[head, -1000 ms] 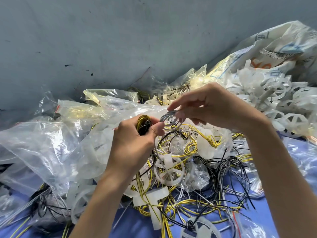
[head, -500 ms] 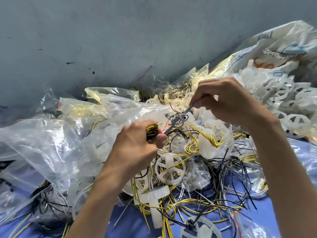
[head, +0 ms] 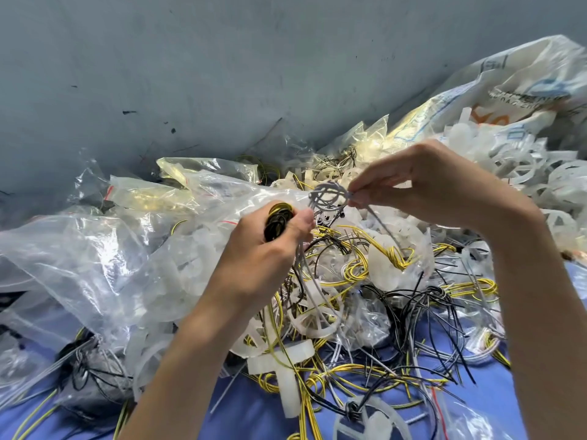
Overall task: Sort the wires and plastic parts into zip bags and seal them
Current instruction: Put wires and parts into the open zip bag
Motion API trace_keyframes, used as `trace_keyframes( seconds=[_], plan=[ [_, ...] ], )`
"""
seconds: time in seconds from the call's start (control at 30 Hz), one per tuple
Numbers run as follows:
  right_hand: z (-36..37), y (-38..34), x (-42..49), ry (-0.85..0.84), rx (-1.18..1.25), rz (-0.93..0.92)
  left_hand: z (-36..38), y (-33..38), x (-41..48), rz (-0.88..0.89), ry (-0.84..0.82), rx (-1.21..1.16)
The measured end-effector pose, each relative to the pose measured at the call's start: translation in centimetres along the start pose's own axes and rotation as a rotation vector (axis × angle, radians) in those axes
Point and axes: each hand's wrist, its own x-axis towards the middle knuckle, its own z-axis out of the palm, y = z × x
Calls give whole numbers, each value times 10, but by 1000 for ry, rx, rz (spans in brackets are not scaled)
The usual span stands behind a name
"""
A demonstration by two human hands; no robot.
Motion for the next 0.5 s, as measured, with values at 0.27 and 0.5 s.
trace_keyframes(
  seconds=[0.27, 0.5],
  plan=[
    [14, -8, 7, -37, 182, -68, 5, 4, -3, -78, -38, -394],
    [5, -21, 1, 2, 367, -141, 8, 12, -1, -321, -57, -1020]
  ],
)
